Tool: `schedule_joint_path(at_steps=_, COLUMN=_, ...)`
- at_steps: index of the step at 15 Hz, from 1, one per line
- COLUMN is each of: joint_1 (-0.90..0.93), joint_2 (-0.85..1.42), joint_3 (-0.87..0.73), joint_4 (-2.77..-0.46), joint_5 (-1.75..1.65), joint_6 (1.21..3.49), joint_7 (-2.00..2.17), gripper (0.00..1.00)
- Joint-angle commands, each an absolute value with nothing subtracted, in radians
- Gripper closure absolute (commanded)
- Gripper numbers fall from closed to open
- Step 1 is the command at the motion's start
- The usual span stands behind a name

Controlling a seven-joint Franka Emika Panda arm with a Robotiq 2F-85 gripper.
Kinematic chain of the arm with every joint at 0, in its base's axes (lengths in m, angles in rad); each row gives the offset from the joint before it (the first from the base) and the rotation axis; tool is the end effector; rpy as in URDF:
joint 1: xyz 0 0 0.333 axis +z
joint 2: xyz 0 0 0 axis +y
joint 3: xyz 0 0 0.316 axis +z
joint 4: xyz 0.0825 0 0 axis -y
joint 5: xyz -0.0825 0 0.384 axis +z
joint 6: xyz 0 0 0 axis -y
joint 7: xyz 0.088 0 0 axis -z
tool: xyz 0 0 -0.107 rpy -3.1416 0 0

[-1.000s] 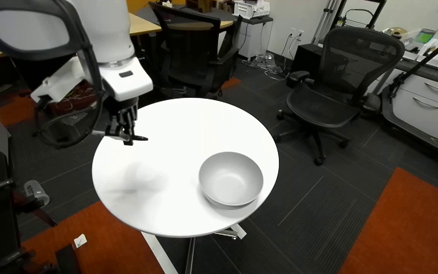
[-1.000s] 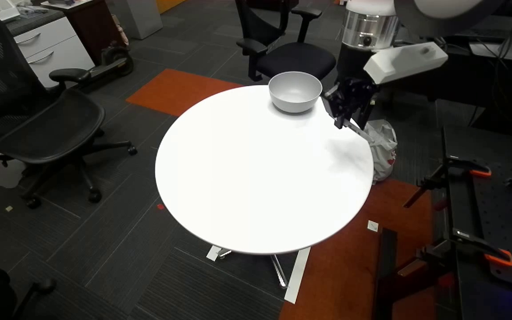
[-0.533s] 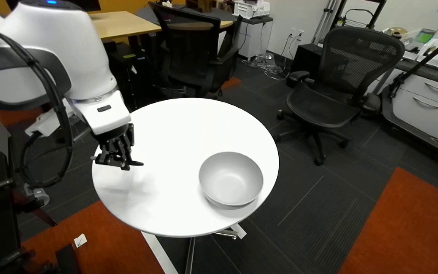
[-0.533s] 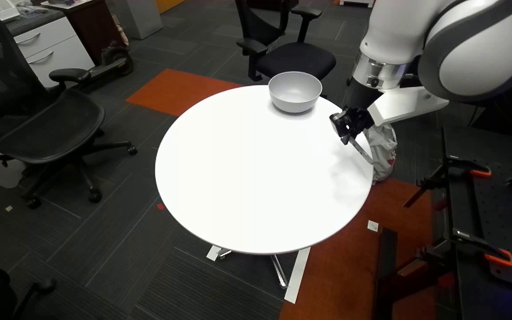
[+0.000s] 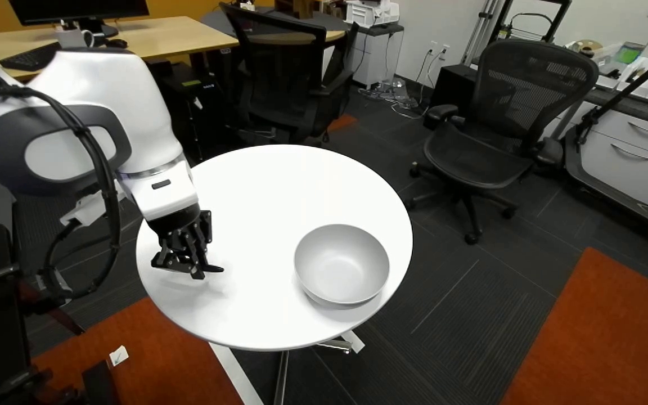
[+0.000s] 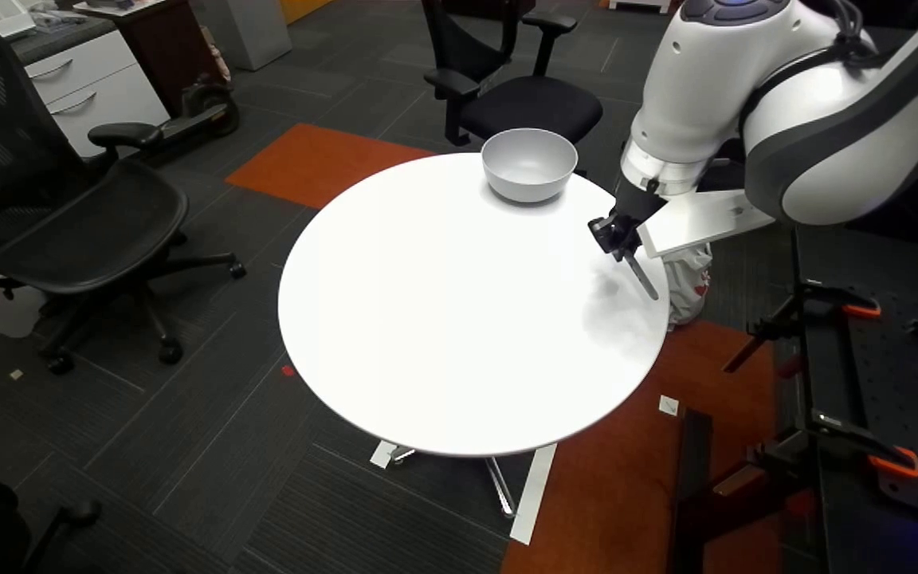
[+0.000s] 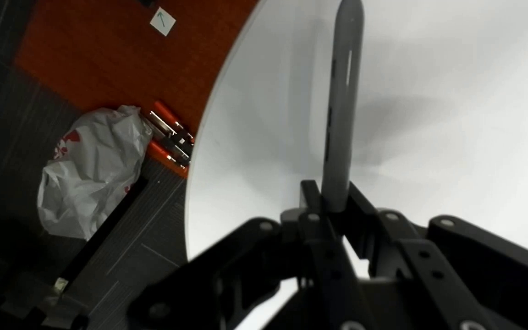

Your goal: Put the marker on the table

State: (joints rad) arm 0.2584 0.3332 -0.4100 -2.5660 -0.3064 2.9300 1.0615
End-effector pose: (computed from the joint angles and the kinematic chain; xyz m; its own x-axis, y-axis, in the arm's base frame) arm 0.4423 -0.0622 0.1572 0.6253 -0.7592 0.1805 -0.7794 -0.6194 0.0943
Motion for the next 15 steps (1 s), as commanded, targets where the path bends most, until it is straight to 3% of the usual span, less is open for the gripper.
schedule_joint_path(at_steps=1, joint_1=0.326, joint_2=0.360, joint_3=-0.472, joint_4=-2.542, joint_5=-0.325, joint_6=2.944, joint_7=1.108, gripper=0.59)
schedule_joint_path(at_steps=3, joint_1=0.334, joint_2=0.364, joint_3=-0.480, joint_4=-2.539, joint_5=-0.315, joint_6=2.942, joint_7=1.097, gripper=0.52)
schedule_joint_path(at_steps=10, joint_1=0.377, joint_2=0.194, joint_3=-0.563, joint_4=-2.585, joint_5=-0.365, joint_6=2.868, joint_7=1.086, gripper=0.01)
schedule_joint_path(at_steps=15, joint_1=0.338, joint_2=-0.059, joint_3=-0.552, joint_4=-2.640, joint_5=-0.397, joint_6=2.791, joint_7=0.932, gripper=0.00)
